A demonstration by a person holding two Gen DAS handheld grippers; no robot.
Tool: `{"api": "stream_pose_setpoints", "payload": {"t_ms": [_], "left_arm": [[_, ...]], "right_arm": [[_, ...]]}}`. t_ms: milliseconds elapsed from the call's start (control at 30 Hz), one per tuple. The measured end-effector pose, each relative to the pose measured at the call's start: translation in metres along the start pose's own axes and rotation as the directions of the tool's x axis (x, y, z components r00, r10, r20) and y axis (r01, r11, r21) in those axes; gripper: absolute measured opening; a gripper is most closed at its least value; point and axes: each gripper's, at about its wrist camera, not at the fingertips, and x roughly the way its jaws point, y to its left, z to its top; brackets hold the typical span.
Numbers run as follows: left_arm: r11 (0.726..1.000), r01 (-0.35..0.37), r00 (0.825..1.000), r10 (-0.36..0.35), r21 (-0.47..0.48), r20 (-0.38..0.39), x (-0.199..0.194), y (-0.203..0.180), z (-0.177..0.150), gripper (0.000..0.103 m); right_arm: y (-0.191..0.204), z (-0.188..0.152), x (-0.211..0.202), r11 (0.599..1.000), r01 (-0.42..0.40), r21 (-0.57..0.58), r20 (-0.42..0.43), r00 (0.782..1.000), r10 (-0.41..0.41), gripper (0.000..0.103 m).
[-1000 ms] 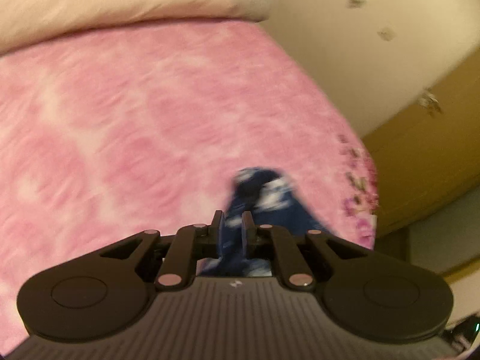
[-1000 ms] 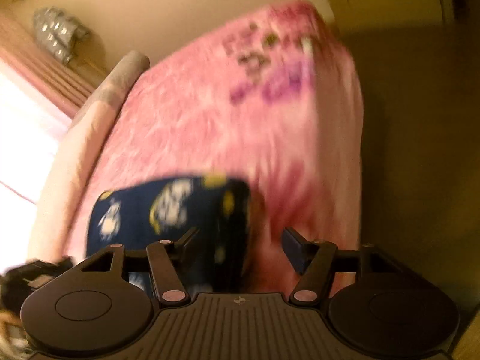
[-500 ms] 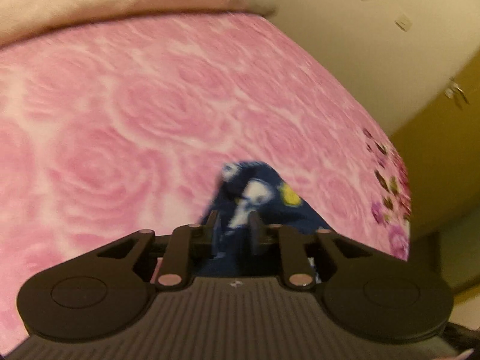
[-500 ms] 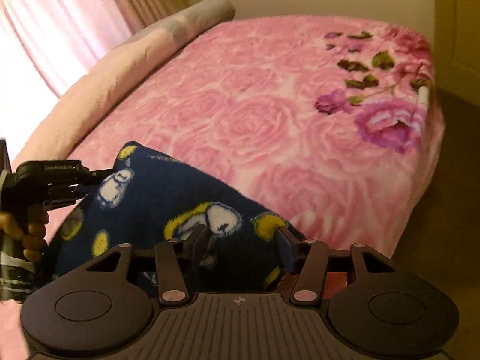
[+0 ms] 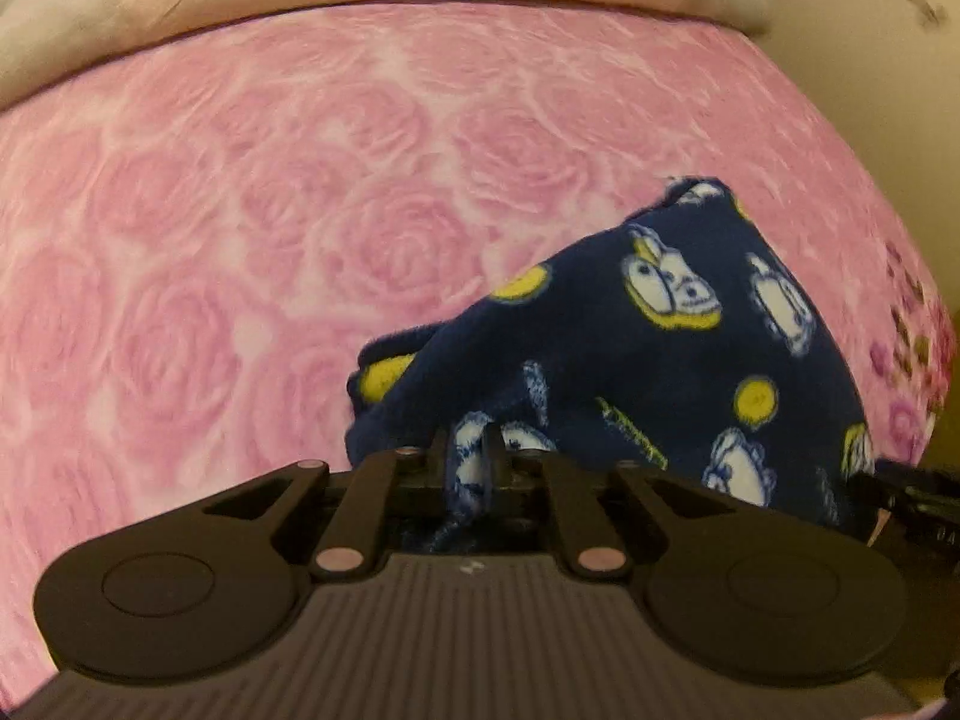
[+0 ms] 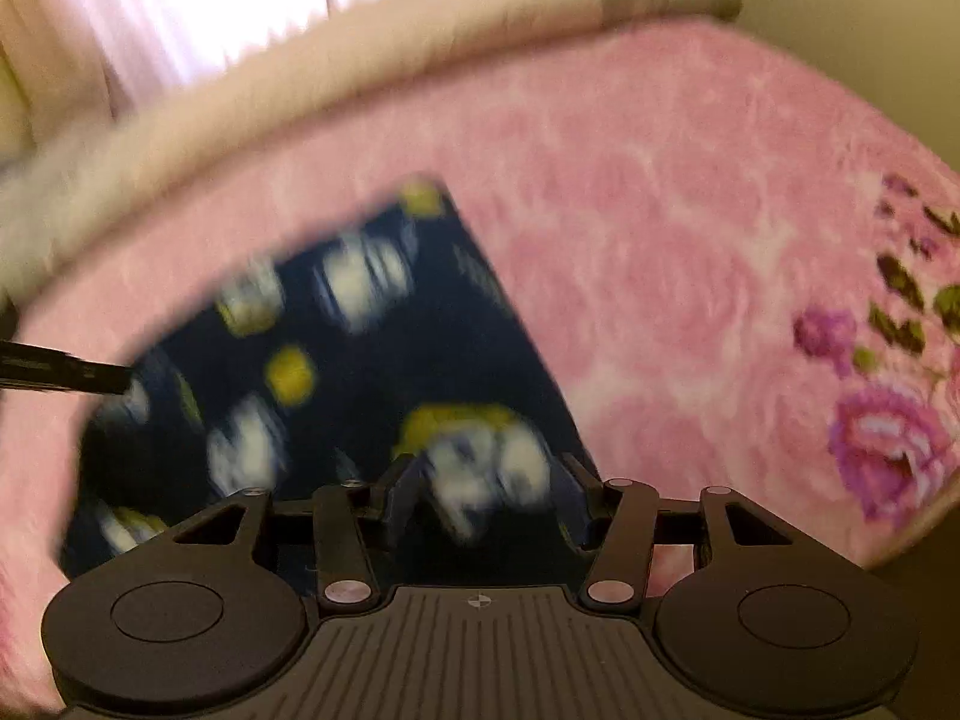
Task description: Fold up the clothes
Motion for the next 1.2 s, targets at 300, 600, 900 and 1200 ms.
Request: {"api": "stream_pose_setpoints", "payload": {"t_ms": [300,600,900,1200], "left_arm": [[0.997,-0.048,0.994,0.041,-0.067,-0.102,-0.017,-0.005,-0.032,0.008],[0.994,-0.088,0.990,0.080,-0.062,-0.120,-0.118,0.001,-0.034,0.029],[0.992,-0.107,0.988,0.098,-0.073,-0.117,-0.193,-0.006,-0.044,0.035],[0.959,-0.178,0.984,0.172,-0.222,-0.046,-0.201,-0.045,-0.032,0.039]], "right_arm": [[0.028,-0.008,-0.001,0.996,-0.045,-0.079,-0.067,0.997,0.040,0.053],[0.064,0.010,-0.049,0.998,-0.053,0.042,-0.156,0.986,0.059,0.053],[0.100,0.017,-0.126,0.999,-0.047,0.021,-0.128,0.991,0.049,0.053],[0.085,0.068,-0.115,0.978,-0.132,-0.164,-0.177,0.979,0.103,0.053]]}}
